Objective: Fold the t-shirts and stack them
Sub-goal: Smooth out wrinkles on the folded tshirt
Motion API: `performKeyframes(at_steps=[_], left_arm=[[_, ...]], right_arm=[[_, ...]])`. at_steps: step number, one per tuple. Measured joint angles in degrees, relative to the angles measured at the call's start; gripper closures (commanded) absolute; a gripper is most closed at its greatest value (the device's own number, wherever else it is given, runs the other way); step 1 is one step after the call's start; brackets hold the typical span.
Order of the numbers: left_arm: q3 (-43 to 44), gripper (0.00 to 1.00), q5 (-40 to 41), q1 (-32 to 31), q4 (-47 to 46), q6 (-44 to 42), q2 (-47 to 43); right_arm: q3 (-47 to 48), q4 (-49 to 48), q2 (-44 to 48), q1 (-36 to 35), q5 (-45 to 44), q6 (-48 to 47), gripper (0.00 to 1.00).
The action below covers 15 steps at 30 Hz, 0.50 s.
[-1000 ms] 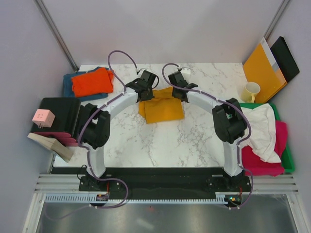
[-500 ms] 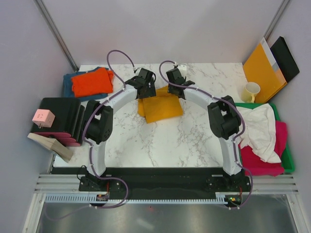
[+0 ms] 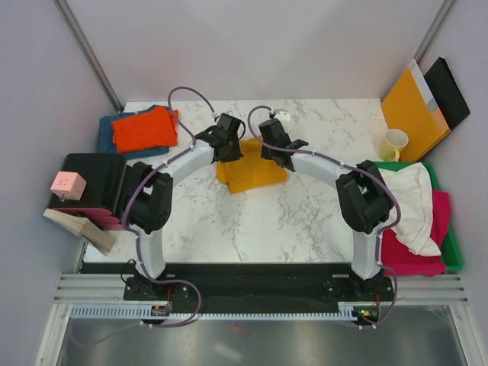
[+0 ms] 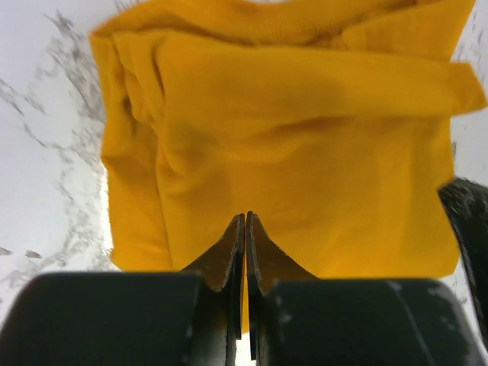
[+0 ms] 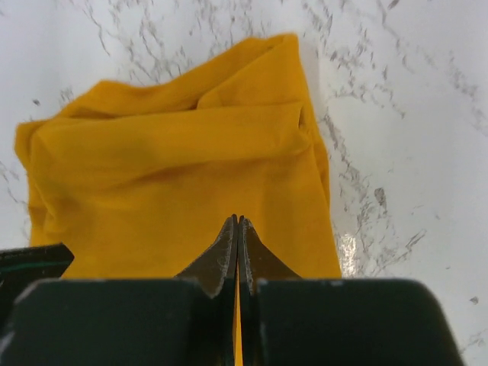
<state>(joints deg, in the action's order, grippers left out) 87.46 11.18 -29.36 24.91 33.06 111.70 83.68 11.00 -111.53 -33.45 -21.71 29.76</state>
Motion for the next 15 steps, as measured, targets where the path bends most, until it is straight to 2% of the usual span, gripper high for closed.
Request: performKeyframes(at_steps=[7,15], left_arm=[[-2.69,0.98,-3.85,-1.44,-0.04,0.59,0.46],[-5.25,0.98,-4.48,-1.57,-0.87,0.70,1.09]], right_arm=[[0.98,0.37,-7.43,0.33,1.05,0.46,1.00],[10.71,0.83,-15.50,1.92,1.90,0.52,1.00]])
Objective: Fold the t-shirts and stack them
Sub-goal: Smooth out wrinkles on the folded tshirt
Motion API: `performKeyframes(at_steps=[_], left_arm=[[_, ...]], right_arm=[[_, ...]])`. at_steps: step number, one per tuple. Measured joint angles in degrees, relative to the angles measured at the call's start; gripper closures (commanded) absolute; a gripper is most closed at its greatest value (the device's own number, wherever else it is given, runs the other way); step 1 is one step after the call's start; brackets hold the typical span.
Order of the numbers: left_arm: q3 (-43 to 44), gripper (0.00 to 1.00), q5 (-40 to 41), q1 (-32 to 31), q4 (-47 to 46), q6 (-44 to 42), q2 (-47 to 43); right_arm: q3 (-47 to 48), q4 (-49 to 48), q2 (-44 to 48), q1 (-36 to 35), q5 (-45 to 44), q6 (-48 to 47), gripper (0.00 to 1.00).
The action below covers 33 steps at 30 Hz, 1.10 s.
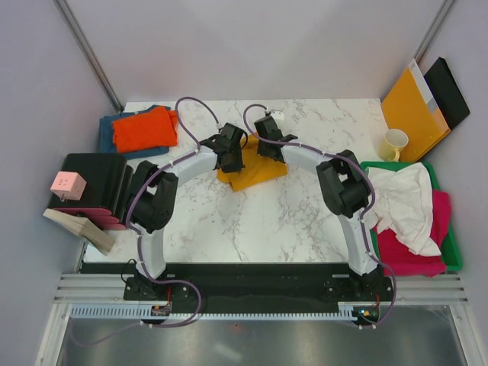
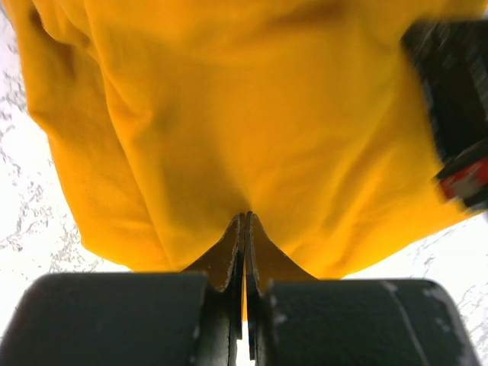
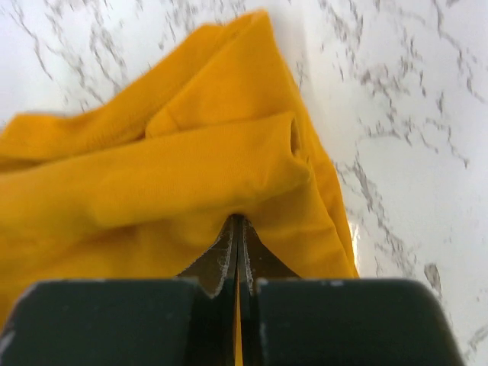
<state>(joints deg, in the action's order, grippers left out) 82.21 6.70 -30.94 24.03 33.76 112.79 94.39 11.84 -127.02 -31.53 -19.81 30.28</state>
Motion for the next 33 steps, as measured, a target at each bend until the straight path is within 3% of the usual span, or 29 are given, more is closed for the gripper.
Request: performKeyframes(at_steps=[12,24,27,33], left_arm=[[-3.98,0.98,-1.05,-0.07,-0.55,0.07,0.00],[-7.10,0.98,-0.90,-0.28,-2.49,0.07,-0.70],[-7.93,0.98,-0.81,-0.33,-3.19,0.07,-1.22],[-8.90,0.98,-0.79,-0.33,-2.25,0.00,-2.16]], right_arm=[[8.68,0.35,-4.15,1.49,0.55,0.22,1.00],[22.75,2.16,-15.39,3.37,3.98,2.23,1.00],[21.07,0.83,-14.69,3.98,4.87,2.71,1.00],[2.08,-3.72,-3.26,3.91,3.45,2.60,1.00]])
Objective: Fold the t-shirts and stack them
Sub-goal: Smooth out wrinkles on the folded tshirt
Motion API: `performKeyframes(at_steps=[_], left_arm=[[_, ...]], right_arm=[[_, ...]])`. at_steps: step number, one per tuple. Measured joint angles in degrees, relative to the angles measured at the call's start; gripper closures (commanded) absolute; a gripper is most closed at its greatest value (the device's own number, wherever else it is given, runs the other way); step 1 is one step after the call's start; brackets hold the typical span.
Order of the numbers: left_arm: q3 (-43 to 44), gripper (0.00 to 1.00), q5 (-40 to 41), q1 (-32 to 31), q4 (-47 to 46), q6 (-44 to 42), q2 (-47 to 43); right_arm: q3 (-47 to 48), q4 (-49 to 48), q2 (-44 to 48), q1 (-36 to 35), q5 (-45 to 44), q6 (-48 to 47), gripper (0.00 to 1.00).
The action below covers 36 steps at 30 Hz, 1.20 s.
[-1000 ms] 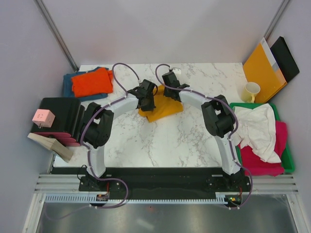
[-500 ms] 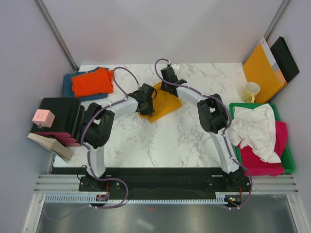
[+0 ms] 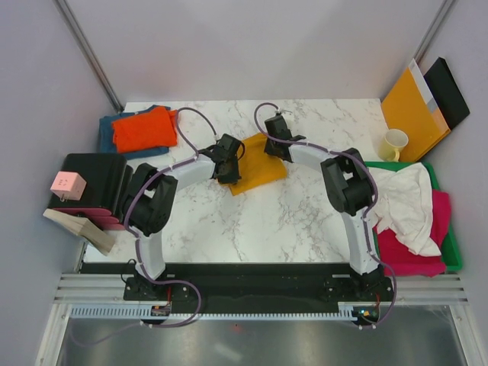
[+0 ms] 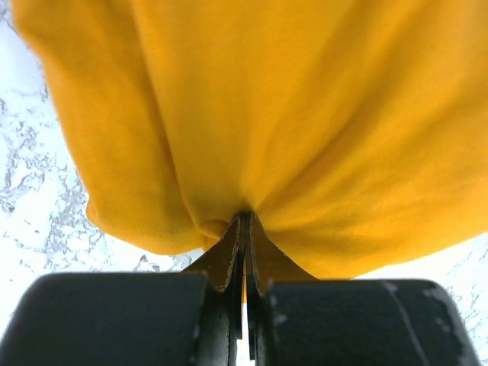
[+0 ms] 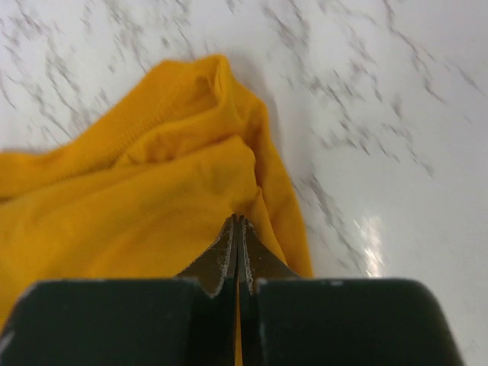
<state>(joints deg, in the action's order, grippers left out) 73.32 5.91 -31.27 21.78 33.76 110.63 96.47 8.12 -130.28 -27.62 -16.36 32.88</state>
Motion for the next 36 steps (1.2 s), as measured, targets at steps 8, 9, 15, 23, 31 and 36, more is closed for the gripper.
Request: performKeyframes(at_steps=[8,9,15,23,31,36], left_arm=[[-3.58,0.98,0.20,-0.09,0.42,-0.04,-2.86],[-4.33,0.98,0.20,-0.15,0.52,-0.04,-3.48],[-8.92,0.82,1.51,-1.97,1.64,0.00,-8.02],[-5.77,0.39,0.74,-2.91,2.23,0.42,-13.94],[0.11,0.98,-3.91,-4.26,-1.81,0.70,-7.96],[-0.48,0.98,-6.73,-4.61,-2.43,1.11,-2.64]], right_arm=[[-23.39,-5.03,14.49,-2.56,-2.60,0.44,1.00],[-24.90,-5.49,15.47,-2.86,-2.75,0.52,1.00],[-26.49,-4.66,17.09,-4.33,-4.28,0.28,0.92],[-13.99,2.93,17.14,-4.02,-5.60,-3.98,0.54],[-10.08,4.28,16.94,-4.00,-4.92,-5.68,1.00],[-10.08,5.01,16.65,-4.00,-4.26,-5.68,1.00]])
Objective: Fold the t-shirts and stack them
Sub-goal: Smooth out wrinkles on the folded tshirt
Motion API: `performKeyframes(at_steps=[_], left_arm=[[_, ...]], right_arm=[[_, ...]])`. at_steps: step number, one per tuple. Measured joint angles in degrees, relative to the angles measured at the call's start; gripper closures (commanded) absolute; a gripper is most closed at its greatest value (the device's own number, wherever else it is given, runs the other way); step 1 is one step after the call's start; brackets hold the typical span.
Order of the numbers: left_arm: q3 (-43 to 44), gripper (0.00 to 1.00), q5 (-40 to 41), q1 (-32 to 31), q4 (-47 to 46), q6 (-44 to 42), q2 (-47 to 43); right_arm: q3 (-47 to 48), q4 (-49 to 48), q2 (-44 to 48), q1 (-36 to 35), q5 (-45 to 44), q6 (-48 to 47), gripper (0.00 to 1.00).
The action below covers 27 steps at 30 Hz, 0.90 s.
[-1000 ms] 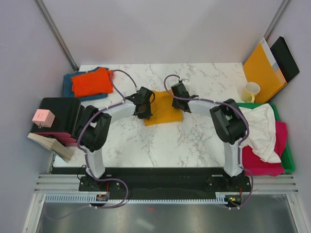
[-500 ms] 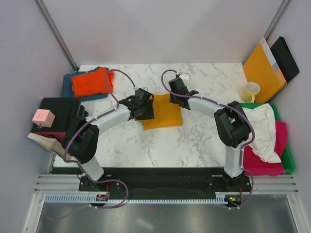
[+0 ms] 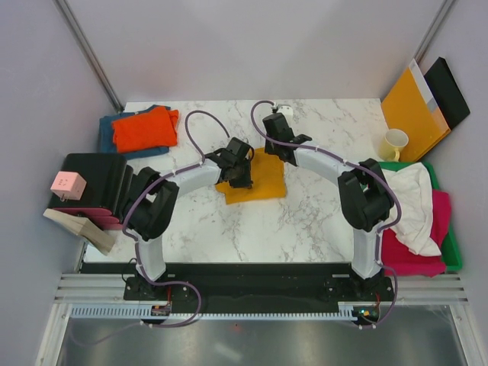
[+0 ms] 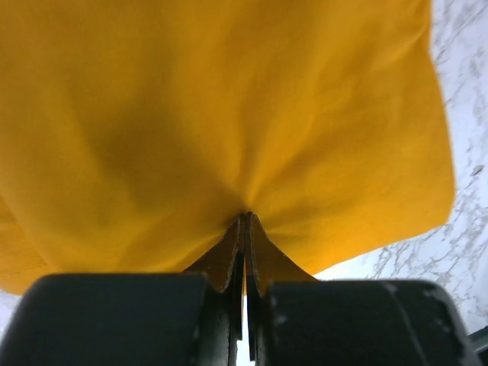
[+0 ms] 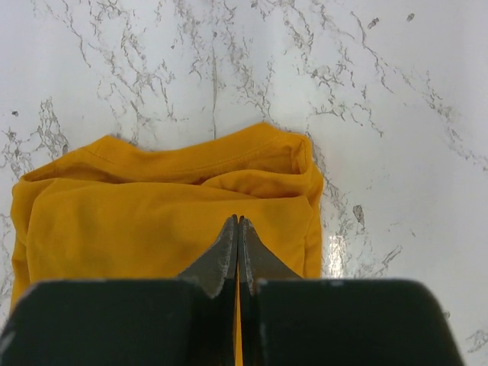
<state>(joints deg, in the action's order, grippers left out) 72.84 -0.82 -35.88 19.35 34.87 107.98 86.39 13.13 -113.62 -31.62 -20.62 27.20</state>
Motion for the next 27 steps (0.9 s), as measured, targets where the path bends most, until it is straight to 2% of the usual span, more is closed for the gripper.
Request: performKeyframes(at_steps=[8,14,16,17,18,20,21,24,25,27], left_arm=[[-2.93,0.97,-1.90,0.02,-1.97,0.46,1.01],[-3.61,0.94,-2.36,0.02,-2.84,0.44,1.01],[-3.65,0.90,-2.40,0.02,-2.86,0.46,1.01],[-3.74,0.87,-2.49,0.02,-3.02,0.44,1.01],[-3.87,0.77,-2.58,0.02,-3.17,0.44,0.98],[-4.26,0.69,-2.78,0.00,-3.58,0.52,0.79],[-4.55,0.58,-2.80,-0.07,-3.72,0.44,0.50],[-6.69,0.33,-2.16,-0.76,-4.48,-0.13,-2.16],[-7.74,0.29,-1.60,-1.20,-4.46,-0.33,-3.85],[-9.22,0.18,-0.24,-1.88,-3.85,-0.92,-7.65]], right_arm=[[3.63,0.57,-5.01,0.00,0.70,0.00,1.00],[7.23,1.49,-10.47,0.02,1.49,0.76,1.00],[8.79,1.66,-12.63,0.20,1.53,1.05,1.00],[9.73,1.79,-13.77,0.28,1.55,1.07,1.00],[10.67,2.03,-14.91,0.37,1.57,1.07,1.00],[12.63,2.32,-16.87,0.66,1.40,0.94,0.98],[13.18,2.32,-17.38,0.79,1.25,0.85,0.96],[13.29,1.40,-17.09,1.16,0.59,0.20,0.83],[13.29,0.68,-16.68,1.16,0.26,-0.17,0.74],[13.29,0.15,-14.99,1.38,-0.44,-0.55,0.68]])
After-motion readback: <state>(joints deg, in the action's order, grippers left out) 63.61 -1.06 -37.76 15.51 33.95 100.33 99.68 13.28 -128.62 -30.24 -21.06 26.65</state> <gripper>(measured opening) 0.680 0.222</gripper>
